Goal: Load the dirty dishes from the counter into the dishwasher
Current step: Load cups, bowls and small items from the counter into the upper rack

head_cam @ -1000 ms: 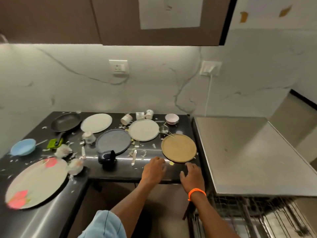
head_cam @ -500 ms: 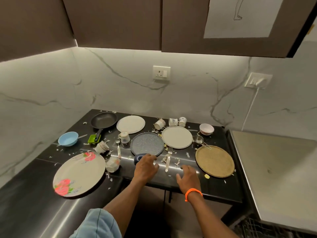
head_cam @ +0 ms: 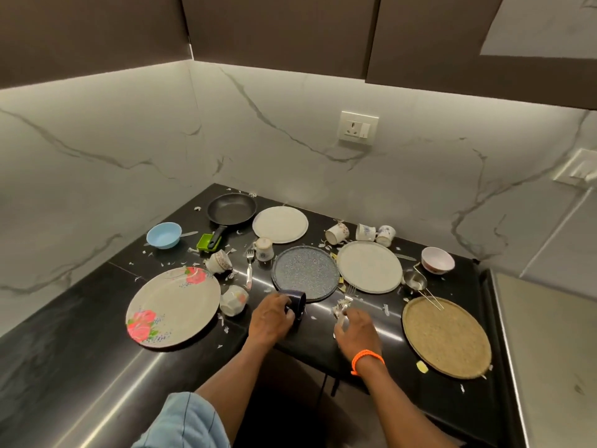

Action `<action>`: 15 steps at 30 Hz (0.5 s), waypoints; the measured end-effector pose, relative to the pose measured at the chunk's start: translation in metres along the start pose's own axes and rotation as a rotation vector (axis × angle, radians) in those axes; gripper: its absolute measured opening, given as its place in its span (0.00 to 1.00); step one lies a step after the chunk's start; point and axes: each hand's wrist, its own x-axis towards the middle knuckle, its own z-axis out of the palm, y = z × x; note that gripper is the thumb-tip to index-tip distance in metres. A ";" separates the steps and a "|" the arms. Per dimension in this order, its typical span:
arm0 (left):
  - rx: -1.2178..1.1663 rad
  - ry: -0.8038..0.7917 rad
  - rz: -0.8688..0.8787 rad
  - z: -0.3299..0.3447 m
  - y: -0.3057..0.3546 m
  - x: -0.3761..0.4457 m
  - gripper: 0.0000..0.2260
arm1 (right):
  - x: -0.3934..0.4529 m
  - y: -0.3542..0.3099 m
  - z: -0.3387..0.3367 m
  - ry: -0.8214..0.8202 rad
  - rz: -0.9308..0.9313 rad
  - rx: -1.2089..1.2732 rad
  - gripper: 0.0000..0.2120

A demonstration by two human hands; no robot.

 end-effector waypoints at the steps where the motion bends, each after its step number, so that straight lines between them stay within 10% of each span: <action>1: 0.010 0.007 -0.015 -0.001 0.000 0.003 0.12 | 0.006 -0.001 0.001 -0.018 -0.001 0.006 0.12; 15: 0.228 0.159 -0.212 -0.020 -0.052 0.033 0.16 | 0.097 -0.059 0.041 -0.313 -0.184 -0.008 0.31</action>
